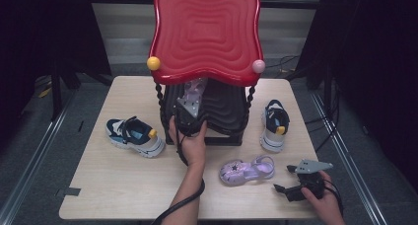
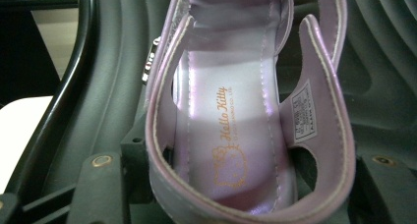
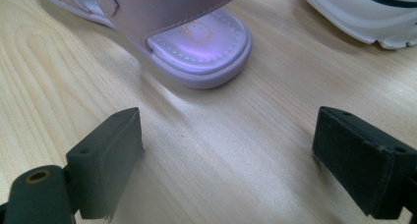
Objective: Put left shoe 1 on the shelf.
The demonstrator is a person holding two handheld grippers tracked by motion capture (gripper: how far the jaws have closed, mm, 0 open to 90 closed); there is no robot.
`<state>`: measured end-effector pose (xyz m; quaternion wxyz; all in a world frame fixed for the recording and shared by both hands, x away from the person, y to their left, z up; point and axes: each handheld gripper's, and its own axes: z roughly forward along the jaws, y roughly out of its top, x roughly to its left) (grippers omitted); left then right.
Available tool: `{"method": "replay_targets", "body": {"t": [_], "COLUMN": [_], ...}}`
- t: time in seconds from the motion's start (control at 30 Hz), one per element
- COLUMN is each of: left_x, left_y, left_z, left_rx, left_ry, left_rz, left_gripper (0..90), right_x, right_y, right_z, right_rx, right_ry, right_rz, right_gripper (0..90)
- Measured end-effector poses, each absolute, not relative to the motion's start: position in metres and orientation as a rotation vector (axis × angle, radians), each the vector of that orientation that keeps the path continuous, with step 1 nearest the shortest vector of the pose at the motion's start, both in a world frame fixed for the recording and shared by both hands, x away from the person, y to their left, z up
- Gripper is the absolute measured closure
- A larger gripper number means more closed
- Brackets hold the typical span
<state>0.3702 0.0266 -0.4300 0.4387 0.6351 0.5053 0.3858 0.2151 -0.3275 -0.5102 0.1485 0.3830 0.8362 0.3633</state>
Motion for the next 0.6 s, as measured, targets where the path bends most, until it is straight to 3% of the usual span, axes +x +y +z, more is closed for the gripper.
{"method": "replay_targets", "body": {"t": [0.6], "left_x": [0.3698], "left_y": [0.0253], "left_z": [-0.4291], "left_rx": [1.64], "left_ry": [1.225], "left_rz": [0.933], "left_gripper": [30.6], "right_x": [0.2151], "right_y": [-0.3274], "right_z": [-0.5102], "right_rx": [1.101], "right_ry": [2.405], "right_rz": [1.044], "right_gripper": [11.2]}}
